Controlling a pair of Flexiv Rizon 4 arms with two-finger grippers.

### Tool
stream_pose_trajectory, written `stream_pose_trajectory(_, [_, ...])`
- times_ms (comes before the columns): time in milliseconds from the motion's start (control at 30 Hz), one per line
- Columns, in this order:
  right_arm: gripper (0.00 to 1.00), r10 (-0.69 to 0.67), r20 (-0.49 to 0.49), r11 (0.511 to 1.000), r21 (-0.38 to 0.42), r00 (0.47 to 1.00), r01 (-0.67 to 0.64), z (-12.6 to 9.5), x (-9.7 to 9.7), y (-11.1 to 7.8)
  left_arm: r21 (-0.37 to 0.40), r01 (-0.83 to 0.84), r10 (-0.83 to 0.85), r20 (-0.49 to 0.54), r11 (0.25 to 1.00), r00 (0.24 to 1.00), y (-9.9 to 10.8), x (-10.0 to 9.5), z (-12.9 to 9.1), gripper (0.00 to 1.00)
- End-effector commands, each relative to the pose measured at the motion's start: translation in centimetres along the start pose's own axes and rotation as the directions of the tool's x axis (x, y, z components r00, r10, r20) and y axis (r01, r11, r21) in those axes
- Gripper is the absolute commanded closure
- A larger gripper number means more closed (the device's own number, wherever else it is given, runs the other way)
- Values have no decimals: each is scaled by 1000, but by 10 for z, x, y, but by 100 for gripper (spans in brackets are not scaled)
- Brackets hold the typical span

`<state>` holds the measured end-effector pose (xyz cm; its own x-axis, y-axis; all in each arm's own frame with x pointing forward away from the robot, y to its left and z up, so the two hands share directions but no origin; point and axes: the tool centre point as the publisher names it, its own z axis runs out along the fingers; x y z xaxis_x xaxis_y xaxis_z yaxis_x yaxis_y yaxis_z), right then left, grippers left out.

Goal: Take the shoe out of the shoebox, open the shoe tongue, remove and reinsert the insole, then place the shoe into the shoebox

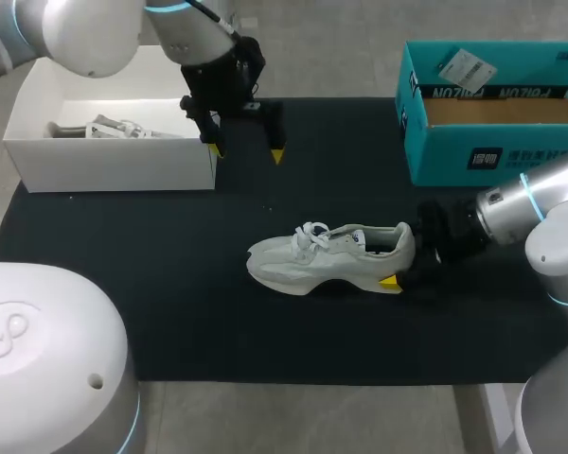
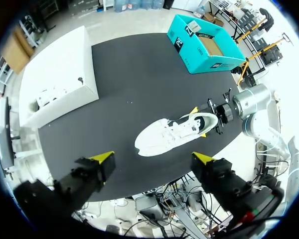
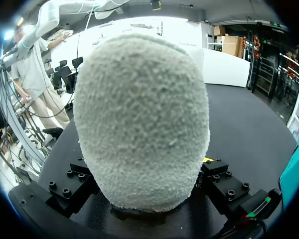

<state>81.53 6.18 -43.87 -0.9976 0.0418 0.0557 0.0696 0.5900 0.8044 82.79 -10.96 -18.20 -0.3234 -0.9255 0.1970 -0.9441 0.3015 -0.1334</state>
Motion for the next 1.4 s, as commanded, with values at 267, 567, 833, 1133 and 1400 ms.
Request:
stream_pose_trajectory(267, [100, 0, 2, 1000, 2, 1000, 0, 9, -2, -4, 48, 69, -72, 67, 996, 995, 5, 55, 31, 0])
stream_pose_trajectory(567, [100, 0, 2, 1000, 2, 1000, 0, 9, -2, -4, 51, 84, -89, 118, 995, 989, 15, 96, 69, 0])
stream_pose_trajectory(833, [100, 0, 2, 1000, 2, 1000, 0, 9, -2, -4, 94, 161, -176, 183, 983, 967, 13, 116, 113, 0])
stream_pose_trajectory(1133, [100, 0, 2, 1000, 2, 1000, 0, 9, -2, -4, 70, 204, -216, 248, 976, 945, 1, 120, 149, 0])
stream_pose_trajectory(1400, [100, 0, 2, 1000, 2, 1000, 0, 9, -2, -4, 21, 155, -153, 323, 988, 934, -8, 123, 170, 0])
